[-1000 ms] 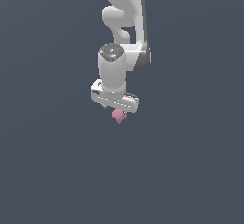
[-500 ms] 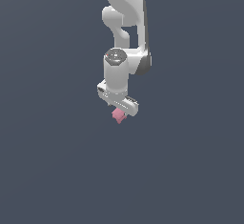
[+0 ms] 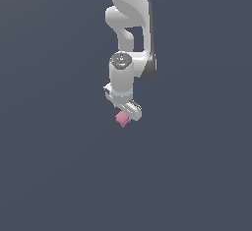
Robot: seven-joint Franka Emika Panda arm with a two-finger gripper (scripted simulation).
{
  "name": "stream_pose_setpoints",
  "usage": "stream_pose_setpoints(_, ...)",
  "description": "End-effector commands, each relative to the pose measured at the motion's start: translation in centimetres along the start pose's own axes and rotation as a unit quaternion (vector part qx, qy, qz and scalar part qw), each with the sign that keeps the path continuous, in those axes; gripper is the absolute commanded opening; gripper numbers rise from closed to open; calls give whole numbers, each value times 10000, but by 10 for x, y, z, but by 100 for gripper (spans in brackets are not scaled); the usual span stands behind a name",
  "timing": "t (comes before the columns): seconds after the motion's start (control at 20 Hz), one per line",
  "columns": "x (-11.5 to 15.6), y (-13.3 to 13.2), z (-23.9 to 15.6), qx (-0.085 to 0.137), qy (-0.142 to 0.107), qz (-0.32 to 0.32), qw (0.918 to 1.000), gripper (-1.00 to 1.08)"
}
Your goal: Pick up the object and move it to a goal position.
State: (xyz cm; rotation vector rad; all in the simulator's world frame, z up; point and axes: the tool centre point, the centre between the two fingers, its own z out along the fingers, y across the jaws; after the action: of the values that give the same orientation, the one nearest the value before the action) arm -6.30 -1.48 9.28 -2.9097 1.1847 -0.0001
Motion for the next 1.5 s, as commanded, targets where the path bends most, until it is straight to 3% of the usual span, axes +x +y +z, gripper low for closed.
stream_pose_setpoints(0.0,-2,1,2,0,0,111,9999,100)
stream_pose_setpoints(0.4,-3,1,6,-1,-1,145,9999,100)
stream_pose_setpoints(1.15,-3,2,53,-1,0,168,9999,100)
stream_pose_setpoints(1.2,-3,2,53,-1,0,168,9999,-100)
stream_pose_setpoints(1.45,-3,2,53,-1,0,168,9999,-100)
